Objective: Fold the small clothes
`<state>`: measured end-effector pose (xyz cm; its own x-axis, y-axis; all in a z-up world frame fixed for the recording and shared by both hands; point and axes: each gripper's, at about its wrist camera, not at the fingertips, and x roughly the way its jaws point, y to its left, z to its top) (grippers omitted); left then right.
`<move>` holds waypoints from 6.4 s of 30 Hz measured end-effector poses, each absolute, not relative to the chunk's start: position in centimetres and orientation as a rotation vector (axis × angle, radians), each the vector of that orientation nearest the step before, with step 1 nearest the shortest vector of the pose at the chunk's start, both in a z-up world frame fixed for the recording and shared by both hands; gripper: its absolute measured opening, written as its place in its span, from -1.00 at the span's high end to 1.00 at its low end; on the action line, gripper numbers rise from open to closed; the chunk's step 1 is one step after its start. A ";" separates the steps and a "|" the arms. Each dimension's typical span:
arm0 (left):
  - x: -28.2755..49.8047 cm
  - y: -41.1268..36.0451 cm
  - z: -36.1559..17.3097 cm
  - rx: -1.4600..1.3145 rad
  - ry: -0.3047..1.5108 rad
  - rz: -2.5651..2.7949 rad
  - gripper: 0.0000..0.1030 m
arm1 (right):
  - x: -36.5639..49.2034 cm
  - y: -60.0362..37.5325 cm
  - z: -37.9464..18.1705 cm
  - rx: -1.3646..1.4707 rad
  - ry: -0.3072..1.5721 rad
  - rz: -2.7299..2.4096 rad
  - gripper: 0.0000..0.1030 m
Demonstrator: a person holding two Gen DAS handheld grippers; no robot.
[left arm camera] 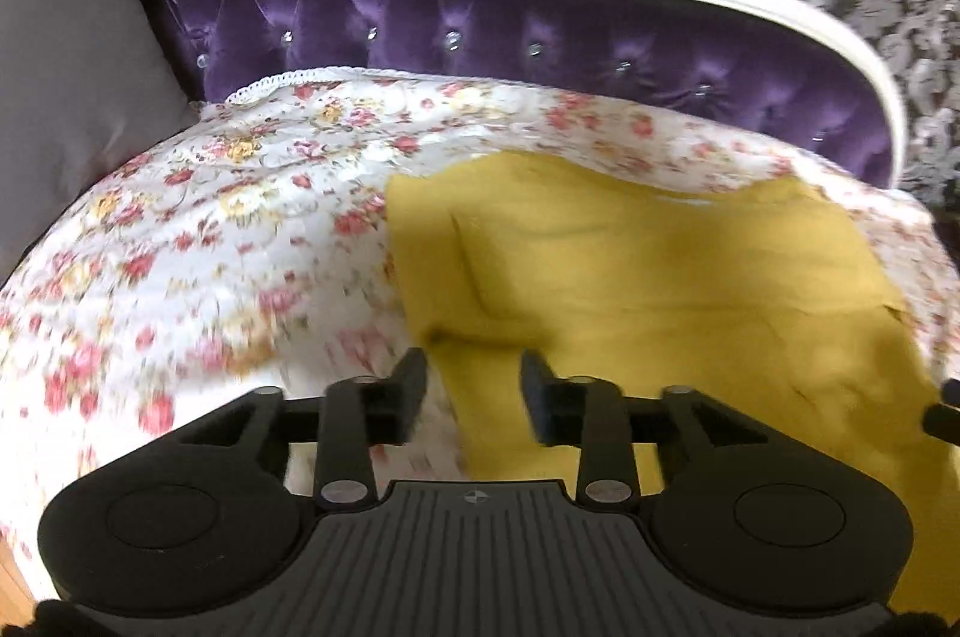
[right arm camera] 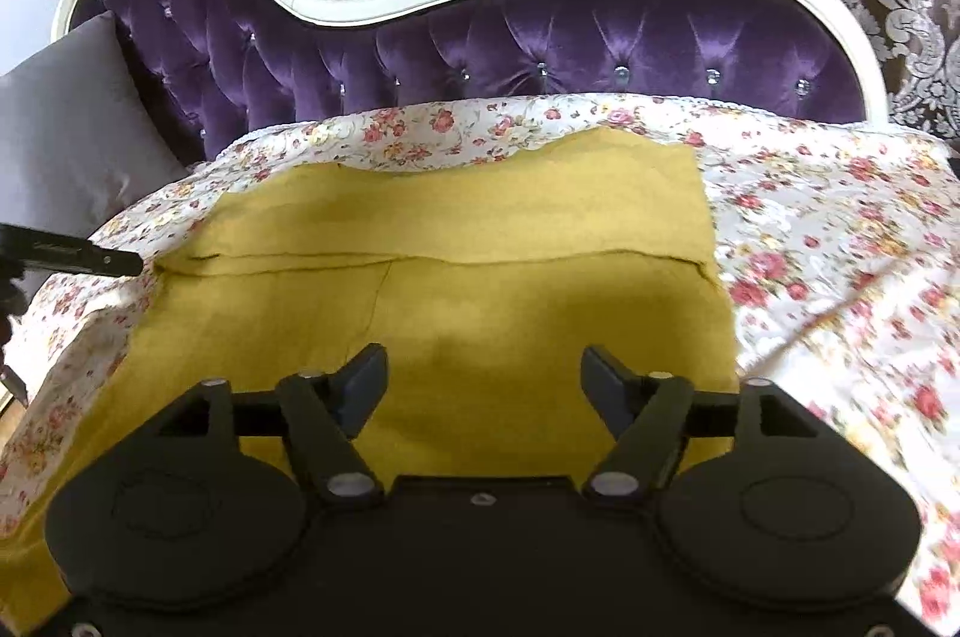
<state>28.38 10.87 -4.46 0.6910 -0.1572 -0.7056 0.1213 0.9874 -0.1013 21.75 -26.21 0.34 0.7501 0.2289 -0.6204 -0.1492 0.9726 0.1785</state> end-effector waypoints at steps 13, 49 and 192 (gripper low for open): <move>14.3 8.3 -3.8 -0.030 0.741 -0.179 -0.47 | 12.6 -30.6 0.6 0.241 0.691 0.227 -0.96; 3.9 7.5 -6.8 -0.067 0.778 -0.207 -0.61 | 3.9 -37.6 -3.2 0.525 0.695 0.189 0.69; 40.6 6.5 -7.2 0.088 0.781 -0.305 -0.07 | 40.7 -27.2 -2.5 -0.116 0.759 0.325 -0.26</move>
